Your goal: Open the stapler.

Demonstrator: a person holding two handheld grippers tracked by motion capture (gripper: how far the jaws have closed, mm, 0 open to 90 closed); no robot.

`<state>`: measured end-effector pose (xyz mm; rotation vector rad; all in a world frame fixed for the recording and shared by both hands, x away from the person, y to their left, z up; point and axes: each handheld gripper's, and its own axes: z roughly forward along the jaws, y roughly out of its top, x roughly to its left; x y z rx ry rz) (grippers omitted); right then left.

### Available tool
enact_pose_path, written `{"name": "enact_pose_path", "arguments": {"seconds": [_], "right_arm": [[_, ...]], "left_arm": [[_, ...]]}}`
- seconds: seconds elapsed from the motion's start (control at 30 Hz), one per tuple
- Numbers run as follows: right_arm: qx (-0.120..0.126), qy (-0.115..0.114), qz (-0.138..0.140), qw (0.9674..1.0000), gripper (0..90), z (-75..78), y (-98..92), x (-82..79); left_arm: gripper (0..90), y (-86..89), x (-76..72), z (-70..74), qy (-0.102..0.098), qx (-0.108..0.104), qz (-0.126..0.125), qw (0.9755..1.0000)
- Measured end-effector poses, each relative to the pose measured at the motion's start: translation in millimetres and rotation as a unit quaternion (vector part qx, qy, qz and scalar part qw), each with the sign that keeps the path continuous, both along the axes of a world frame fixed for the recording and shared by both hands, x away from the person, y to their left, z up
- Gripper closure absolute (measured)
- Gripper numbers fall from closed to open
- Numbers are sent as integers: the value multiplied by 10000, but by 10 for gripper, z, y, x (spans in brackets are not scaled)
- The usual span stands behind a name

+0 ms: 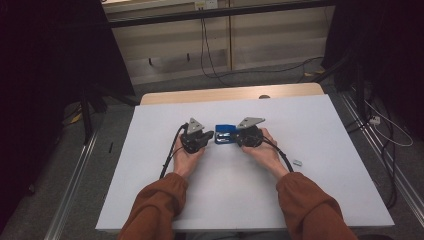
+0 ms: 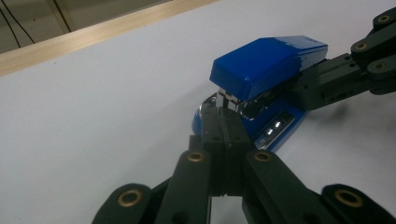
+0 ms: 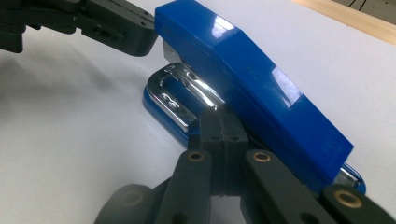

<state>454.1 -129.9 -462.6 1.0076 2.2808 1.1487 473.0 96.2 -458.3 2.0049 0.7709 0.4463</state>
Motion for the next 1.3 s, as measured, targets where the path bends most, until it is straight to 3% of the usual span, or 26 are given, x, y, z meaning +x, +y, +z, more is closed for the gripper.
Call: {"name": "enact_pose_path", "arguments": {"seconds": [0.43,1.3], "right_arm": [[-13,-9,-7,10000,900,0,3,-2],[-60,-61,-2,10000,900,0,11,-10]], "left_arm": [[900,-56,9,-2,-38,86,-22,10000],[900,-83,-12,72,-246,-116,5,9996]]}}
